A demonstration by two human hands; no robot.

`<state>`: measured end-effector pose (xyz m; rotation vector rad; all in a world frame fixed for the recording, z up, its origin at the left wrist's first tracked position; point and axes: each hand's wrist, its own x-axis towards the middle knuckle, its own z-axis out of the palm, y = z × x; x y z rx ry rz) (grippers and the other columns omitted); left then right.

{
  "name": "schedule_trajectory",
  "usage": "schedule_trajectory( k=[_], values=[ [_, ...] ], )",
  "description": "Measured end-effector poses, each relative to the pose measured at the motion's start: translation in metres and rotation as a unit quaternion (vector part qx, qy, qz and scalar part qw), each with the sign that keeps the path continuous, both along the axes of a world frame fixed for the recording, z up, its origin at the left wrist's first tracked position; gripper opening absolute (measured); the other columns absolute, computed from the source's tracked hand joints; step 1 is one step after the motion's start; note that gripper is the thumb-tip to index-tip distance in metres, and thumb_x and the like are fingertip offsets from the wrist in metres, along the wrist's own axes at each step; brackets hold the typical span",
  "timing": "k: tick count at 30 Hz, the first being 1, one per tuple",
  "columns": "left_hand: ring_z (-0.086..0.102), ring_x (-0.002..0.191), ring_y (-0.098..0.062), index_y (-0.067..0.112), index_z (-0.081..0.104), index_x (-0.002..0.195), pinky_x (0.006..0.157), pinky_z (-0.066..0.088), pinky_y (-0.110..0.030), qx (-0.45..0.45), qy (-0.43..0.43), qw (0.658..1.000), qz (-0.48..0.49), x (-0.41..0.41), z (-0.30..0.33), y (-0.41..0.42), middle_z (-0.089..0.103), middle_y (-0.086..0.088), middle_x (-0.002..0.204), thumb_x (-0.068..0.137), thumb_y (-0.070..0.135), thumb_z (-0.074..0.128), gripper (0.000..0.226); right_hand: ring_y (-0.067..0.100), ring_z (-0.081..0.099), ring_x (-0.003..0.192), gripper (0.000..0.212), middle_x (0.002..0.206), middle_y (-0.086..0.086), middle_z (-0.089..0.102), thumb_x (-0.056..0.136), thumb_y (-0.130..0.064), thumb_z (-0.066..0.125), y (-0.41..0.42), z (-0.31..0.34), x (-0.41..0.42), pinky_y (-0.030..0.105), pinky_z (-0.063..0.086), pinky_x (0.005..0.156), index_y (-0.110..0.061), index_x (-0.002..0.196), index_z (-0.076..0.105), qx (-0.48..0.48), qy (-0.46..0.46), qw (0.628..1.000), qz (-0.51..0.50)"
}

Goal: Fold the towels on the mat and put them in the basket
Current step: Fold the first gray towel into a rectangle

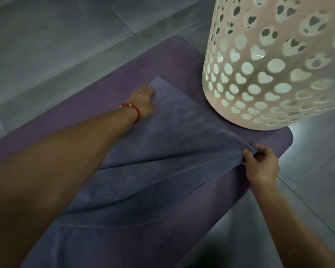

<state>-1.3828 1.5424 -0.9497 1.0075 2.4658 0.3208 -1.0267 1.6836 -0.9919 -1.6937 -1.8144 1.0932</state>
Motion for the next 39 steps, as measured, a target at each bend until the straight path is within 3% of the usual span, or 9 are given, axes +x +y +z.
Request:
schedule_trajectory(
  k=[7,11,15,18,24,27,30,35,39],
  values=[
    [0.043,0.135,-0.039,0.010,0.051,0.139,0.110,0.036,-0.054,-0.012,0.124,0.991,-0.052,0.075,-0.014,-0.156,0.044,-0.022,0.147,0.093,0.041,0.027,0.061,0.035,0.046,0.103,0.025,0.113,0.022,0.055,0.095,-0.020,0.055,-0.040,0.015,-0.012,0.040,0.036,0.091,-0.006,0.115,0.057,0.284,-0.108,0.928,0.218],
    [0.041,0.133,-0.040,0.010,0.048,0.140,0.106,0.039,-0.055,-0.105,0.199,0.973,-0.044,0.126,0.011,-0.294,0.042,-0.021,0.145,0.090,0.040,0.034,0.060,0.037,0.048,0.098,0.025,0.112,0.016,0.054,0.090,-0.022,0.052,-0.141,0.031,-0.065,0.048,0.041,0.081,-0.013,0.112,0.058,0.275,-0.095,0.857,0.425],
    [0.048,0.123,-0.043,0.010,0.045,0.133,0.095,0.048,-0.053,-0.187,0.167,0.967,0.047,0.183,0.033,-0.433,0.047,-0.023,0.136,0.080,0.039,0.041,0.061,0.032,0.058,0.106,0.033,0.120,0.005,0.054,0.089,-0.035,0.052,-0.237,0.048,-0.109,0.045,0.048,0.080,-0.021,0.118,0.061,0.244,-0.128,0.670,0.690],
    [0.048,0.121,-0.040,0.014,0.044,0.131,0.090,0.050,-0.050,-0.229,0.081,0.946,0.215,0.223,0.041,-0.503,0.043,-0.019,0.137,0.078,0.039,0.056,0.059,0.025,0.052,0.120,0.037,0.129,-0.001,0.048,0.095,-0.035,0.054,-0.295,0.072,-0.143,0.044,0.047,0.096,-0.024,0.130,0.055,0.245,-0.156,0.503,0.814],
    [0.046,0.117,-0.046,0.012,0.030,0.145,0.100,0.043,-0.048,-0.163,-0.089,0.854,0.486,0.268,0.011,-0.580,0.038,-0.020,0.129,0.090,0.041,0.061,0.070,0.026,0.049,0.124,0.043,0.134,0.003,0.041,0.099,-0.034,0.048,-0.395,0.109,-0.197,0.042,0.044,0.102,-0.022,0.140,0.041,0.255,-0.215,0.256,0.908],
    [0.048,0.114,-0.048,0.010,0.014,0.153,0.101,0.041,-0.046,-0.128,-0.106,0.805,0.569,0.273,-0.007,-0.583,0.036,-0.024,0.131,0.090,0.038,0.064,0.085,0.029,0.049,0.122,0.050,0.132,0.005,0.043,0.097,-0.044,0.054,-0.445,0.098,-0.209,0.044,0.045,0.100,-0.022,0.139,0.041,0.277,-0.214,0.181,0.919],
    [0.054,0.106,-0.047,0.013,0.024,0.146,0.091,0.048,-0.049,-0.059,-0.083,0.765,0.636,0.278,-0.021,-0.583,0.053,-0.025,0.119,0.084,0.031,0.071,0.079,0.026,0.047,0.119,0.061,0.126,0.004,0.046,0.085,-0.059,0.062,-0.493,0.059,-0.179,0.045,0.042,0.098,-0.023,0.132,0.047,0.263,-0.183,0.200,0.926],
    [0.064,0.094,-0.033,0.012,0.053,0.121,0.082,0.054,-0.043,0.108,-0.087,0.701,0.699,0.285,-0.028,-0.614,0.066,-0.011,0.102,0.073,0.019,0.079,0.056,0.030,0.050,0.099,0.049,0.103,0.007,0.053,0.062,-0.046,0.072,-0.527,0.011,-0.116,0.047,0.040,0.079,-0.016,0.100,0.061,0.350,-0.113,0.388,0.845],
    [0.063,0.073,-0.020,0.019,0.072,0.088,0.074,0.058,-0.051,0.182,-0.109,0.645,0.734,0.300,-0.026,-0.647,0.071,-0.006,0.080,0.054,0.025,0.069,0.034,0.030,0.055,0.082,0.020,0.082,0.005,0.057,0.066,-0.027,0.063,-0.546,0.008,-0.077,0.042,0.043,0.071,-0.016,0.083,0.061,0.317,-0.052,0.488,0.812]
  ],
)
